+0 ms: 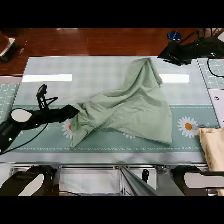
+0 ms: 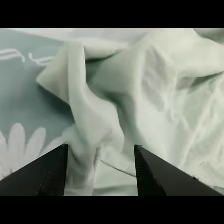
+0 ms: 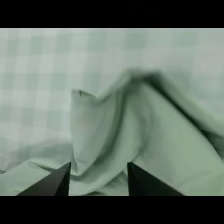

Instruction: Fold the shirts.

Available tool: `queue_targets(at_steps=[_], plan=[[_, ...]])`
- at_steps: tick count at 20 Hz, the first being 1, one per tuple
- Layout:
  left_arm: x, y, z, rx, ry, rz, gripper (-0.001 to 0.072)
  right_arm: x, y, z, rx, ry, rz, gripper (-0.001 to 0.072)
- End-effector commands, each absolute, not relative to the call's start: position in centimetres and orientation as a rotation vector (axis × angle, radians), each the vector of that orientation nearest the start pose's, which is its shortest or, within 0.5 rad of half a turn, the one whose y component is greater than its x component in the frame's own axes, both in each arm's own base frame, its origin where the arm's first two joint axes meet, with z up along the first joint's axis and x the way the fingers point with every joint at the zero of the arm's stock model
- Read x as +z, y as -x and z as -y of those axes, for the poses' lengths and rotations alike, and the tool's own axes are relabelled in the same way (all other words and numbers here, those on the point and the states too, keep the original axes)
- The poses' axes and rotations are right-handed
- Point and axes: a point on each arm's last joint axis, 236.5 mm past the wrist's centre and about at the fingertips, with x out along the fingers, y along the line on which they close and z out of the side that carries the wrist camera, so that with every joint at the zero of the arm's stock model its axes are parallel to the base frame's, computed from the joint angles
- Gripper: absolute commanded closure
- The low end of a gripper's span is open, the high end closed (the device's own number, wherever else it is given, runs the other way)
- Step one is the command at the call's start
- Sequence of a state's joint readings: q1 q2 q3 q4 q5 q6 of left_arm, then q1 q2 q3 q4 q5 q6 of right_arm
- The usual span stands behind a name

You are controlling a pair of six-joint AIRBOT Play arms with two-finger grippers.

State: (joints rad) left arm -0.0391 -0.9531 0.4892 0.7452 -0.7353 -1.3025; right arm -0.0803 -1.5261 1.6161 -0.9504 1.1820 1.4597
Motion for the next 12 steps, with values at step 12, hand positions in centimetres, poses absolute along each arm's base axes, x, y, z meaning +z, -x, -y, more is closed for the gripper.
queue_targets(at_steps=[12], plan=[[-3.5, -25.9, 10.7, -0.512, 0.837, -1.168, 0.02, -4.7, -22.1, 1.9, -0.129, -0.763, -1.297, 0.0306]])
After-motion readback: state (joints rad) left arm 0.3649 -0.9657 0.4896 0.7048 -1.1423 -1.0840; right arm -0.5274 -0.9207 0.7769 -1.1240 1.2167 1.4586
